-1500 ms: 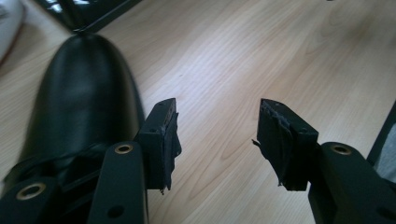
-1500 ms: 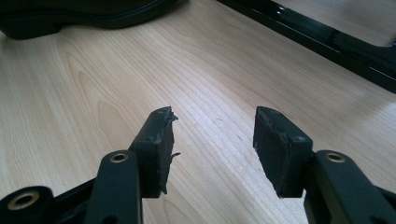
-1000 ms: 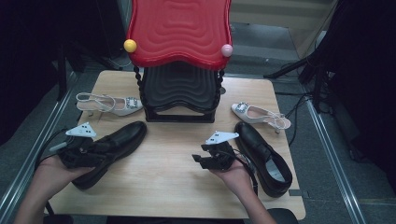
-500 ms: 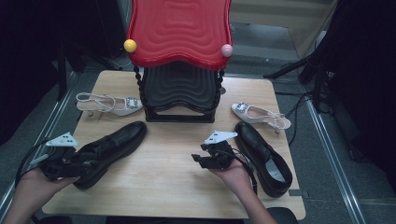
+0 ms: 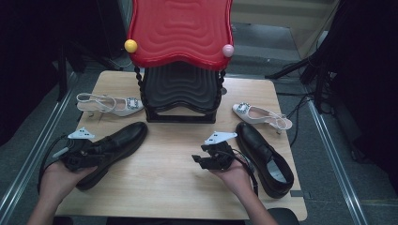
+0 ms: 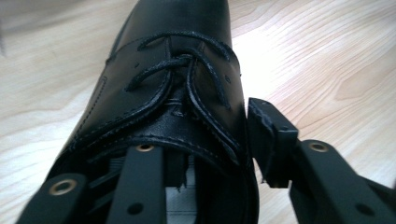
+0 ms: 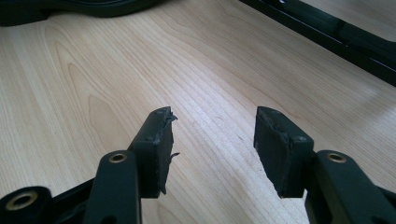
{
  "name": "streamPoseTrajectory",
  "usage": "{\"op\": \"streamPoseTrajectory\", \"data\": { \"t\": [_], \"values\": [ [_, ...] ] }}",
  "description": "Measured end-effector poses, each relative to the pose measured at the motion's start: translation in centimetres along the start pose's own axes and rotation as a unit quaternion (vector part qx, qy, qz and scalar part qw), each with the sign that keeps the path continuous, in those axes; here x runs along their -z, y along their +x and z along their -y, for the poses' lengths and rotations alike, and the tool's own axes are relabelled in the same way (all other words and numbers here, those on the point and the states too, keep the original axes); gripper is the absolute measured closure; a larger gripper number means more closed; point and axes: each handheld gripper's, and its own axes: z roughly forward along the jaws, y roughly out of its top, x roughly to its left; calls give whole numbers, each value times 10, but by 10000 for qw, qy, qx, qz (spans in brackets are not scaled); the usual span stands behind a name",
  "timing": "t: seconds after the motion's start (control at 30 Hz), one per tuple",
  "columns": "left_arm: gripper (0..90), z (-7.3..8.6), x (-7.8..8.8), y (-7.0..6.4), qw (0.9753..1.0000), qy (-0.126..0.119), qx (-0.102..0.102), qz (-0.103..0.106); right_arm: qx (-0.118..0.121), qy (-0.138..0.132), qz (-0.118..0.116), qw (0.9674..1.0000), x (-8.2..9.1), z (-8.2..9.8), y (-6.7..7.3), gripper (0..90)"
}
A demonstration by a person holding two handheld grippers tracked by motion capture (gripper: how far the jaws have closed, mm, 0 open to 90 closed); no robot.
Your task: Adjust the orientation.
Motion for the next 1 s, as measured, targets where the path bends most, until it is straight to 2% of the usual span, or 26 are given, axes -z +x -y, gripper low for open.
{"op": "streamPoseTrajectory", "data": {
  "t": [0.07,0.13,0.17,0.3,0.47,0.53,0.67,0.87,1.0],
  "values": [
    [715,-1,0,1,9999,4,-43,133,-17,10,-41,10000,-1,0,0,498],
    [769,0,1,4,9996,-17,49,276,-18,6,-68,10000,-2,0,1,501],
    [786,0,2,5,9996,-26,59,280,9,-9,-72,10000,-2,-1,2,501],
    [793,-2,3,5,9994,-14,106,316,40,-58,-61,10000,0,-1,2,499],
    [803,-8,10,-2,9991,-78,79,409,-1,-99,-34,9999,2,-1,0,498],
    [802,-16,12,-11,9985,-181,29,525,-68,-152,-40,9999,4,-1,-2,498],
    [801,-30,7,-28,9981,-93,-241,567,-84,-199,-8,9998,6,-1,-3,497],
    [798,-51,-10,-49,9958,-14,-524,746,-107,-271,72,9995,11,-1,-5,496],
    [798,-61,-25,-63,9932,81,-710,919,-155,-317,128,9993,15,1,-8,493]
  ]
}}
